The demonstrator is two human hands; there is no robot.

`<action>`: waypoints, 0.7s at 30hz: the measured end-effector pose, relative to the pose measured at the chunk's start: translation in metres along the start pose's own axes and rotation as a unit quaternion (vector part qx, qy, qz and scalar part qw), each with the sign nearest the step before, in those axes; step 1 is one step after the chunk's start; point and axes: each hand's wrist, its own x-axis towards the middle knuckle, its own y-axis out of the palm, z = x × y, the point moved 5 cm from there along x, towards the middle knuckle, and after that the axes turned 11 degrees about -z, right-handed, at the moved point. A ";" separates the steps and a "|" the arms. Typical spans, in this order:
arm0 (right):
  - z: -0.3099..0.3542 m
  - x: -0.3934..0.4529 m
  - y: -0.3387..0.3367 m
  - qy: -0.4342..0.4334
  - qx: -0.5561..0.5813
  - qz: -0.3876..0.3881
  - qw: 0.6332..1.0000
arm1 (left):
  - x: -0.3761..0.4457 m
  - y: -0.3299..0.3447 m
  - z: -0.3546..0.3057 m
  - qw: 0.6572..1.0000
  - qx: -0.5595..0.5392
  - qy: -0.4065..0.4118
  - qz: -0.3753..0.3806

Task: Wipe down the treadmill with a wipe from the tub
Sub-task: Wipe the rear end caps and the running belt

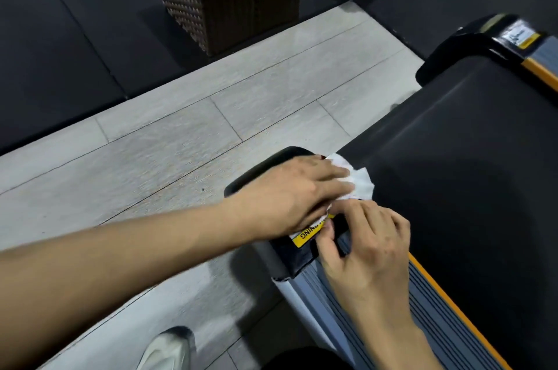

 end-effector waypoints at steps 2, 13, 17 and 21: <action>-0.001 0.001 0.000 -0.001 -0.005 0.000 1.000 | -0.029 -0.001 0.003 0.998 0.023 -0.050 -0.042; 0.014 0.011 0.006 -0.060 -0.096 0.004 0.994 | -0.114 -0.023 0.014 0.957 0.100 -0.243 -0.120; 0.014 0.016 0.020 -0.076 -0.093 -0.026 0.992 | -0.093 -0.019 0.008 0.974 0.086 -0.170 -0.121; 0.005 0.014 0.026 -0.070 0.006 -0.061 0.996 | -0.068 -0.016 -0.001 0.980 -0.028 -0.182 -0.074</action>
